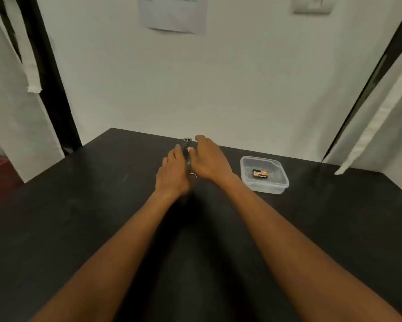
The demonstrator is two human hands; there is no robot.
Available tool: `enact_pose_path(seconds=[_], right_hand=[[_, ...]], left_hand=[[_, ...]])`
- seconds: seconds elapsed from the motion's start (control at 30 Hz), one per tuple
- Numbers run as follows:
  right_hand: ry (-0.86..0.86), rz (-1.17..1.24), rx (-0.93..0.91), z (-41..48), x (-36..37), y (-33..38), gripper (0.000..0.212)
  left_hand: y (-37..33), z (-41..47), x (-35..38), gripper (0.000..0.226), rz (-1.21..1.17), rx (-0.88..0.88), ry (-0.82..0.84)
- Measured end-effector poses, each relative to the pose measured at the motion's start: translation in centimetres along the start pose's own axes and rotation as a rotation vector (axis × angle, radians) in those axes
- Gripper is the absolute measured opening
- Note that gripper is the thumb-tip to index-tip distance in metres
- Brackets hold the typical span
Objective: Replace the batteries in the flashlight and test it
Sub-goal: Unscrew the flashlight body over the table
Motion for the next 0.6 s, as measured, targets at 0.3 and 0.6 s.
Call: enact_pose_path(seconds=[0.3,0.6], right_hand=[[-0.063,0.120,0.023,3.0,4.2,-0.9,0.034],[-0.175,0.391,0.272,-0.9,-1.7,-4.8,0.012]], left_hand=[[1.9,3.4,3.0,0.026,-0.181,-0.043,-0.063],[-0.6,-0.9,0.2,0.027,-0.153,0.154,-0.111]])
Point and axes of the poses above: each hand's wrist, its own z-axis towards the middle knuckle, its own x-axis out of the palm, y = z × x, the point moved 7 cm from there along z, towards the middle knuckle, and after that the axes turned 14 degrees about -y, right-handed, at the moved point
